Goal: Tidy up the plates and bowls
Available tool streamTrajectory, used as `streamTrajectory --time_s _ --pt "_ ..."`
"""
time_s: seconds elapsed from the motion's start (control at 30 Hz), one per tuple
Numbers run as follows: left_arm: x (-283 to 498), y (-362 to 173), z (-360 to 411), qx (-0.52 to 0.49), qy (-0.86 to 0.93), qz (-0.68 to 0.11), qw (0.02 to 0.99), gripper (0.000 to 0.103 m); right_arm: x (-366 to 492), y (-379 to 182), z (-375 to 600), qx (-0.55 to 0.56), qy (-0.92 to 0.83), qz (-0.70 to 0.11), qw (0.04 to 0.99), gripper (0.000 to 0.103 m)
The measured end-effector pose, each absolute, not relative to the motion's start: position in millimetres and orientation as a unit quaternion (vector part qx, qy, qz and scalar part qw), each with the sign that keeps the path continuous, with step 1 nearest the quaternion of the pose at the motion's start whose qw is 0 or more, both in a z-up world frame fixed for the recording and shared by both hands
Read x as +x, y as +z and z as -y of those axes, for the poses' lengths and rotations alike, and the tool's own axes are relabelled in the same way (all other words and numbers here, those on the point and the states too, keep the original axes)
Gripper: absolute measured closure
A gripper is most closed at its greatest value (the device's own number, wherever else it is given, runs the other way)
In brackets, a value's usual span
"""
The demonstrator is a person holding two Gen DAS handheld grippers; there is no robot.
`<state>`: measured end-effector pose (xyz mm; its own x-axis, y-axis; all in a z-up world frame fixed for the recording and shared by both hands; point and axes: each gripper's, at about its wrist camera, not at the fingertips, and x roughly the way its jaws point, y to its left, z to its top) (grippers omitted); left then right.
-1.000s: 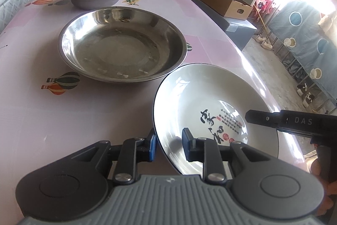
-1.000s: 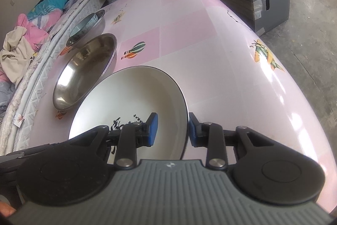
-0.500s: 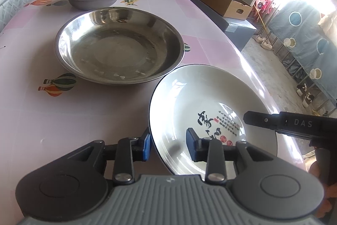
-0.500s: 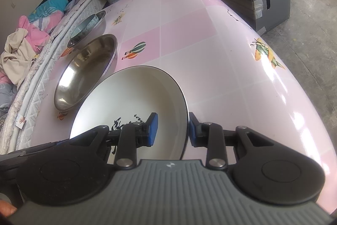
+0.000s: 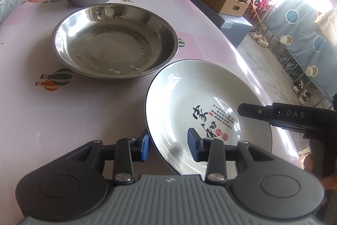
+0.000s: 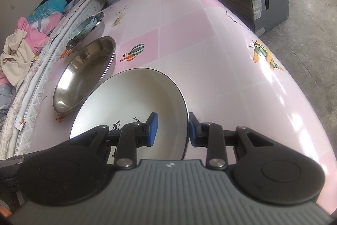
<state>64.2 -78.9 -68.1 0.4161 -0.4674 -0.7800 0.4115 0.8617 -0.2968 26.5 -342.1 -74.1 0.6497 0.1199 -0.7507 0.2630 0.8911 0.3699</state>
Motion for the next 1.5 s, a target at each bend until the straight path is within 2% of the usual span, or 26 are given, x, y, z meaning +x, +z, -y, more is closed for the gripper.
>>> streamTrajectory --time_s 1.5 --pt "72 -70 84 -0.027 -0.265 -0.465 0.844 0.061 27 -74 346 0.231 -0.041 -0.416 0.879 0.074"
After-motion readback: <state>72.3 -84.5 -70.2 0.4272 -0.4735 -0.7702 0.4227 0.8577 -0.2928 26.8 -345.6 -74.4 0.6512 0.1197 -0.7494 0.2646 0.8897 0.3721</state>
